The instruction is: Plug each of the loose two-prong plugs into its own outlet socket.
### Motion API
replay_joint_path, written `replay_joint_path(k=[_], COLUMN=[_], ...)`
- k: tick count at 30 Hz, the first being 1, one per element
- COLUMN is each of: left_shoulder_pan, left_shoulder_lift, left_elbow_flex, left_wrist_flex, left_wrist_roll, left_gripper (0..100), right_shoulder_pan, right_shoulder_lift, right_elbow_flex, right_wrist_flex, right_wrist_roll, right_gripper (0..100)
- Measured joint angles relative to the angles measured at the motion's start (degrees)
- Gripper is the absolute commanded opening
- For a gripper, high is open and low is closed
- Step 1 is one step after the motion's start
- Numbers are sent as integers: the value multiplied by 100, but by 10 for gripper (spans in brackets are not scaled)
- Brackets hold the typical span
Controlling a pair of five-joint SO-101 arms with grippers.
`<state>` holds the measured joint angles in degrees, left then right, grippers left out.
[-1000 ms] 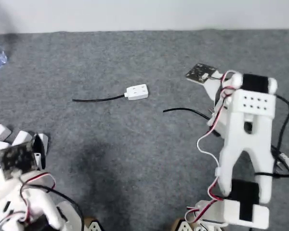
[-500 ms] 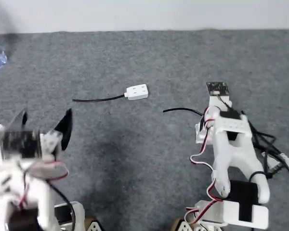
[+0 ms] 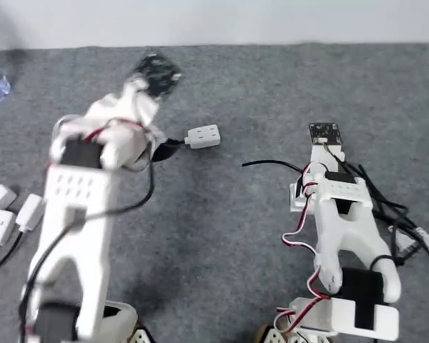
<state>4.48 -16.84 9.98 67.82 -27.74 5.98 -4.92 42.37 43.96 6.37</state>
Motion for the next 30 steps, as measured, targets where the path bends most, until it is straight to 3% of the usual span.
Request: replay_joint_path(k=[9, 17, 30], left_shoulder_pan=[-26, -510, -273], left_shoulder_lift=[2251, 3121, 3763], left_elbow_flex=[-1152, -1169, -747], left_wrist_flex=[149, -571, -1275], left_wrist_roll=[-1345, -2418, -3569], left_gripper=[327, 327, 327], right_shoulder_pan=[0, 0, -18], right_shoulder_lift=[0, 0, 105], right_elbow_flex=[167, 202, 202], right_wrist_flex=[-255, -290, -484], right_wrist_roll=[70, 273, 316], right_gripper=[289, 289, 289])
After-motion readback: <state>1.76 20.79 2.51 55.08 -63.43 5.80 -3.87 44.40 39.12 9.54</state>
